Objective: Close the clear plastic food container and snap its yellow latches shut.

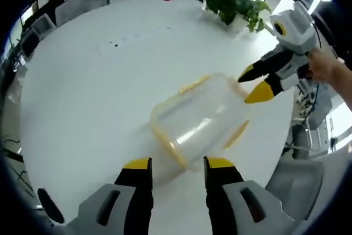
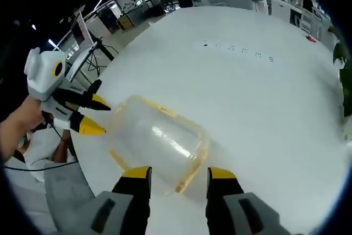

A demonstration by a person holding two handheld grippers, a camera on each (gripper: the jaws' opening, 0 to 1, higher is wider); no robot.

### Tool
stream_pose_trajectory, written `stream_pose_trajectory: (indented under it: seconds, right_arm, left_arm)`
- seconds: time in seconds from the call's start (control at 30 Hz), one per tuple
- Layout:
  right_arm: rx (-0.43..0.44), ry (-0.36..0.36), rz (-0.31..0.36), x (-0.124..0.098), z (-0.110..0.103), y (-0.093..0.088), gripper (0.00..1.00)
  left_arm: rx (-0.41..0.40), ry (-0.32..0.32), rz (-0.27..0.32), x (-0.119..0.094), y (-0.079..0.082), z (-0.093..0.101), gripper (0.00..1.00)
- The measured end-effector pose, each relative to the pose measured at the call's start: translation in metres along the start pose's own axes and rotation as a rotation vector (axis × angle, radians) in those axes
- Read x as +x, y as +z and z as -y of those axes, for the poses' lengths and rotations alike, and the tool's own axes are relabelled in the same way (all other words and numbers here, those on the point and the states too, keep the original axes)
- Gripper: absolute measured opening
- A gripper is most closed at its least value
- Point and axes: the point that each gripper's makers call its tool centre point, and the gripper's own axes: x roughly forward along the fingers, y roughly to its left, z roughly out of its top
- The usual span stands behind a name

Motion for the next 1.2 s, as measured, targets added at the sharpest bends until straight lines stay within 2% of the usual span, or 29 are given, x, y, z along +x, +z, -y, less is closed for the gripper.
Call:
stream_pose_trajectory:
  seconds: [0.17, 0.23, 0.37, 0.5, 0.73, 0.8, 0.83, 0.97, 1.03, 1.2]
  right_arm:
    - [-0.139, -0.010, -0.017, -0.005, -0.003, 0.007, 0.41]
    - [-0.176, 0.000, -0.045, -0.007, -0.006, 0.007, 0.36]
    - [-0.275, -0.022, -0.085, -0.010, -0.006, 0.011, 0.36]
    - [-0.404, -0.037, -0.094, -0.011, -0.009, 0.019, 0.35]
    - [-0.491, -0.005, -0.128, -0.009, -0.016, 0.018, 0.38]
    - [-0.521, 0.006, -0.145, -0.009, -0.018, 0.017, 0.37]
    - [-0.534, 0.020, -0.143, -0.009, -0.020, 0.018, 0.38]
    - [-0.576, 0.066, -0.144, -0.009, -0.027, 0.019, 0.38]
    - [-0.591, 0.076, -0.147, -0.008, -0.029, 0.020, 0.40]
    - [-0.683, 0.113, -0.154, -0.005, -0.035, 0.021, 0.37]
  left_arm:
    - [0.117, 0.016, -0.036, -0.007, 0.000, -0.005, 0.34]
    - [0.181, 0.031, -0.047, -0.011, 0.002, -0.008, 0.33]
    - [0.184, 0.016, -0.036, -0.016, 0.010, -0.006, 0.35]
    - [0.248, 0.007, -0.027, -0.019, 0.018, -0.002, 0.36]
    - [0.348, -0.009, -0.058, -0.015, 0.020, 0.003, 0.35]
    - [0.370, 0.010, -0.077, -0.015, 0.020, 0.002, 0.33]
    - [0.413, 0.010, -0.090, -0.014, 0.021, 0.003, 0.32]
    - [0.473, 0.012, -0.084, -0.014, 0.028, 0.006, 0.33]
    - [0.474, 0.011, -0.076, -0.012, 0.031, 0.006, 0.34]
    - [0.550, -0.019, -0.068, -0.005, 0.034, 0.017, 0.34]
